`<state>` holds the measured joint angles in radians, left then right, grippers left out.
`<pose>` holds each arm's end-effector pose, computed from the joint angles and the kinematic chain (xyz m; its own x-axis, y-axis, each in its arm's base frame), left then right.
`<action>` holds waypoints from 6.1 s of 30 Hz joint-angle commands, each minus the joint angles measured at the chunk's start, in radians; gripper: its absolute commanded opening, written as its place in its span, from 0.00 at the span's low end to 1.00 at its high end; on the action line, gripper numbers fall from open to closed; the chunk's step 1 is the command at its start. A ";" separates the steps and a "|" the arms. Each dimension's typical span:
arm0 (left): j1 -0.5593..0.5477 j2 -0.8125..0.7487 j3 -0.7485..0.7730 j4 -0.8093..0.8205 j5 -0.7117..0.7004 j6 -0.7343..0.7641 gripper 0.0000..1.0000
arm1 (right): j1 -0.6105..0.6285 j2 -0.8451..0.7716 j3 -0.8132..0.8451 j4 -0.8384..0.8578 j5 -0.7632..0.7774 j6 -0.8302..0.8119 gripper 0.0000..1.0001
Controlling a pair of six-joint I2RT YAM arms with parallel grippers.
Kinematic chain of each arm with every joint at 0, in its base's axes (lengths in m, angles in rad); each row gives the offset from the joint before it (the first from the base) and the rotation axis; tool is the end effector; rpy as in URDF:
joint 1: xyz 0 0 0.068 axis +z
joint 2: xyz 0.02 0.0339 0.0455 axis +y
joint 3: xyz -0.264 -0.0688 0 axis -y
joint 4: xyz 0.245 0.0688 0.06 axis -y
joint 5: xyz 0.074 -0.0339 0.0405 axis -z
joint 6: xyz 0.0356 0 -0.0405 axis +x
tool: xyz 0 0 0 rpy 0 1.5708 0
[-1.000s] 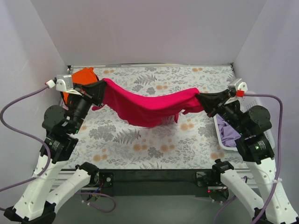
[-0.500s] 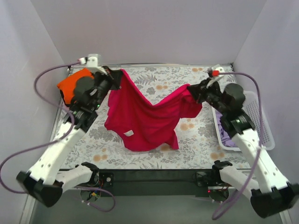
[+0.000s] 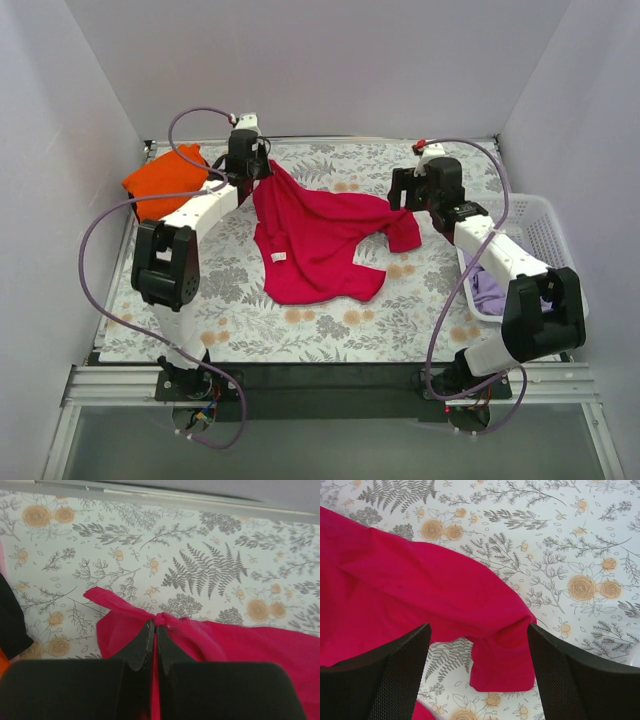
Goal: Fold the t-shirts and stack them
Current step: Flatten the tshirt out
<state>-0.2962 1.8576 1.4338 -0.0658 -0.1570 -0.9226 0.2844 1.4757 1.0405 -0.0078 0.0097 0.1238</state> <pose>0.4215 -0.1228 0.2693 -0.3962 -0.7023 -0.5914 -0.2642 0.7041 -0.6591 0.3278 0.0955 0.2804 -0.4419 -0.0005 -0.8971 -0.2193 0.9697 0.1074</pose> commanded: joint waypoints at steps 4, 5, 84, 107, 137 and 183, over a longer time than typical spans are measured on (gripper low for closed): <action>-0.003 0.069 0.074 0.024 -0.015 0.021 0.00 | 0.033 -0.035 -0.094 0.097 0.039 -0.012 0.65; -0.003 0.072 0.073 0.023 -0.022 0.021 0.00 | 0.036 -0.035 -0.106 0.098 0.033 -0.010 0.63; 0.034 -0.833 -0.588 0.018 -0.061 -0.087 0.00 | 0.133 0.277 0.232 0.114 -0.304 -0.007 0.62; 0.034 -0.900 -0.639 0.006 -0.033 -0.102 0.00 | 0.259 0.798 0.737 -0.023 -0.278 -0.032 0.65; 0.034 -0.934 -0.713 0.018 -0.087 -0.097 0.00 | 0.285 -0.104 -0.278 -0.058 -0.021 0.014 0.48; 0.034 -0.936 -0.742 0.006 -0.104 -0.101 0.00 | 0.305 0.526 0.237 0.106 -0.082 -0.096 0.43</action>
<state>-0.2672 0.9497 0.6998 -0.0673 -0.2508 -1.0218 0.5831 1.9965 1.2789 0.0761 -0.0578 0.0292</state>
